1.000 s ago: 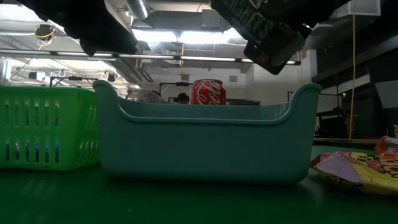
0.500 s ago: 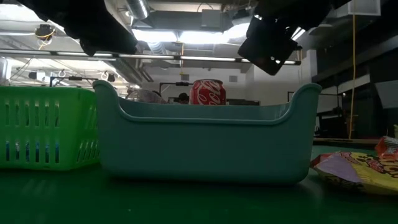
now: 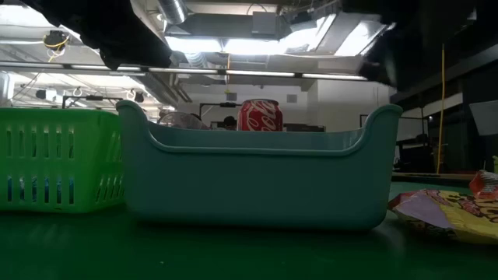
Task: Sort candy
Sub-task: Put the red candy into the center orange bin
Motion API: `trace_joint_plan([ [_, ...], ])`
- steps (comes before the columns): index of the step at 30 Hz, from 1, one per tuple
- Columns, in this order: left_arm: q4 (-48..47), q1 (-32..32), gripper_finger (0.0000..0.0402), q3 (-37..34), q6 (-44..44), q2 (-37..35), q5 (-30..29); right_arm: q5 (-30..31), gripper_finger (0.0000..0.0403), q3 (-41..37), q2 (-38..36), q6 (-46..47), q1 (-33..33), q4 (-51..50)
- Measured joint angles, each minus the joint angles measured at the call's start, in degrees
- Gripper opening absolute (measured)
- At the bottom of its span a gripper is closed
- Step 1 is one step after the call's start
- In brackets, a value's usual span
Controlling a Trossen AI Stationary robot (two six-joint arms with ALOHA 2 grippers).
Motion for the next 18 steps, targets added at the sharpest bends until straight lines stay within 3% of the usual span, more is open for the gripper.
trace_joint_plan([
  [5, 0.0, 0.0, 0.0121, 0.0, 0.0, 0.0, 0.0, 11.4, 0.0193, 0.0, -4.5, 1.1, 1.9, -17.6],
  [9, 0.1, 0.0, 0.0121, 0.0, 0.0, 0.0, 0.0, 21.3, 0.0193, 0.0, -4.5, 7.8, 4.5, -30.5],
  [12, 0.2, 0.0, 0.0121, 0.0, 0.0, 0.0, 0.0, 22.9, 0.0193, -0.4, -4.1, 12.6, 6.1, -34.4],
  [18, 0.2, 0.1, 0.0121, 0.0, 0.0, 0.0, 0.0, 21.1, 0.0193, -5.1, -4.1, 16.1, 8.8, -30.7],
])
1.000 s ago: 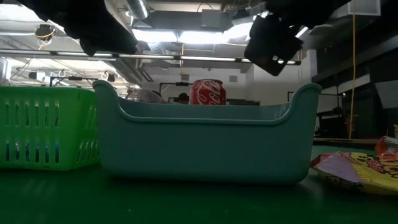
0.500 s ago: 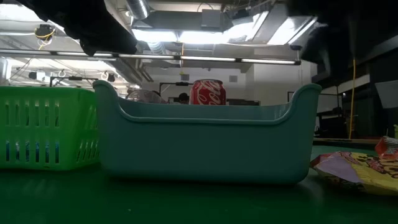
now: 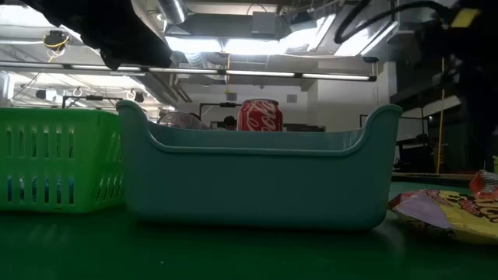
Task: Sort candy
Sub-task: Put the red candy into the center orange bin
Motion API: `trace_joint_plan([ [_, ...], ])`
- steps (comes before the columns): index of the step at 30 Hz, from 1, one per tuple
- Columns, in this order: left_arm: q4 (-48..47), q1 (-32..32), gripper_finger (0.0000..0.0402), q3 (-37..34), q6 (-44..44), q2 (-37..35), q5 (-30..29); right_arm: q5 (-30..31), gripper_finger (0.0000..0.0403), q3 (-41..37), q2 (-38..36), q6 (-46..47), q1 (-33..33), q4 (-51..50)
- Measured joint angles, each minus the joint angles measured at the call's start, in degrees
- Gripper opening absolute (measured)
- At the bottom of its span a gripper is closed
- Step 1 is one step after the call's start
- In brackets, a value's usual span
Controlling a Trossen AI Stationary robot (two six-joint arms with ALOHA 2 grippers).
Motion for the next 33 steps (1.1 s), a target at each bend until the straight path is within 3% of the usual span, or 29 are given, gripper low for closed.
trace_joint_plan([
  [20, 0.0, 0.5, 0.0121, 0.0, 0.0, 0.0, 0.0, -4.8, 0.0193, -11.7, 0.0, 2.1, 0.2, 17.7],
  [30, 0.0, 0.5, 0.0121, 0.0, 0.0, 0.0, 0.0, -4.2, 0.0192, -14.7, 0.0, 3.5, 0.2, 19.1],
  [33, 0.0, 0.5, 0.0121, 0.0, 0.0, 0.0, 0.0, -4.2, 0.0174, -15.0, 0.0, 3.5, 0.2, 19.1],
])
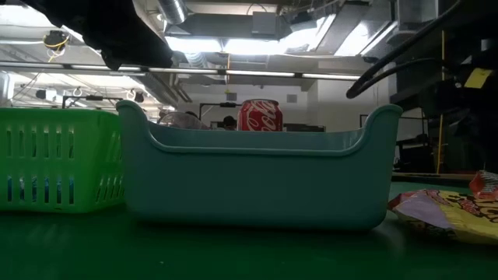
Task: Sort candy
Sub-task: Put the red candy into the center orange bin
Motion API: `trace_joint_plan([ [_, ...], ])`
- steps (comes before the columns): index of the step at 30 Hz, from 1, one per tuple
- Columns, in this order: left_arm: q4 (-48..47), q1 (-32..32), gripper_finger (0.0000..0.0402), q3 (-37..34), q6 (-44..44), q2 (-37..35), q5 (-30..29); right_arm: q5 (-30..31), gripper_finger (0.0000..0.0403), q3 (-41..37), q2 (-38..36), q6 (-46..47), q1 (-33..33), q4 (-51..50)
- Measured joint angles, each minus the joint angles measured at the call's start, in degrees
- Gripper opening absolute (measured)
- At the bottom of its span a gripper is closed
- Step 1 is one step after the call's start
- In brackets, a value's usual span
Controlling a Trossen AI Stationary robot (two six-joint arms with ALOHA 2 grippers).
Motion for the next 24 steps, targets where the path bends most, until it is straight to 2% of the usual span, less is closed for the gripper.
trace_joint_plan([
  [6, 0.0, 0.0, 0.0121, 0.0, 0.0, 0.0, 0.0, -0.1, 0.0108, 0.0, 0.0, 0.0, 0.0, 0.3],
  [10, 0.0, 0.0, 0.0121, 0.0, 0.0, 0.0, 0.0, -0.5, 0.0081, 0.4, 0.0, -0.1, 0.0, 0.0],
  [19, 0.0, 0.0, 0.0121, 0.0, 0.0, 0.0, 0.0, -0.3, 0.0079, 8.8, 0.0, -3.2, 0.0, -3.0],
  [24, 0.0, 0.0, 0.0121, 0.0, 0.0, 0.0, 0.0, 5.3, 0.0077, 14.7, 0.0, -5.9, 0.0, -3.2],
])
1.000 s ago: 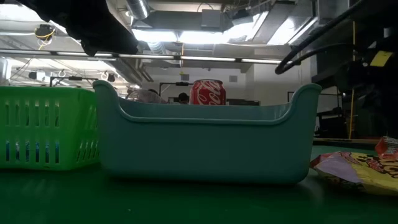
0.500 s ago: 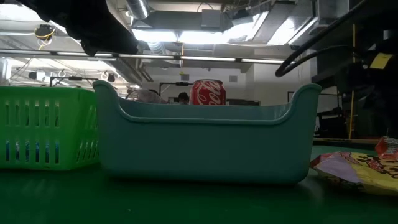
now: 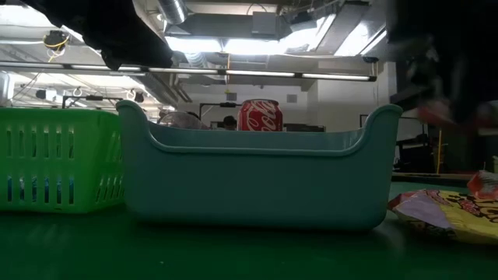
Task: Sort candy
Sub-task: Put the red candy into the center orange bin
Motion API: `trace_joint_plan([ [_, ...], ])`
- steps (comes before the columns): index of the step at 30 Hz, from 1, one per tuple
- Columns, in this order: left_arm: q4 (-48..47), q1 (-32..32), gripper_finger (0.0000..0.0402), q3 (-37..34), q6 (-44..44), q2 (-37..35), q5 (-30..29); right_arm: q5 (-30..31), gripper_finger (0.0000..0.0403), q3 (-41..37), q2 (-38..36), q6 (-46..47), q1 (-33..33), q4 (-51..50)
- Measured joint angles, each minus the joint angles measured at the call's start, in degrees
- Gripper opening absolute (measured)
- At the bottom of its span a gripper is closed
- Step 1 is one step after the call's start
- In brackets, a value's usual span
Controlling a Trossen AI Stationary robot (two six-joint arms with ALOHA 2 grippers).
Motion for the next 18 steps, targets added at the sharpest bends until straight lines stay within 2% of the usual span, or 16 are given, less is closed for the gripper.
trace_joint_plan([
  [4, 0.0, 0.0, 0.0121, 0.0, 0.0, 0.0, 0.0, 5.3, 0.0079, 2.5, 0.0, -2.8, 0.0, 3.6],
  [14, 0.0, 0.0, 0.0121, 0.0, 0.0, 0.0, 0.0, 17.5, 0.0080, 2.7, 0.0, -14.5, 0.0, 21.5],
  [18, 0.0, 0.0, 0.0121, 0.0, 0.0, 0.0, 0.0, 20.0, 0.0080, 2.7, 0.0, -16.3, 0.0, 24.4],
])
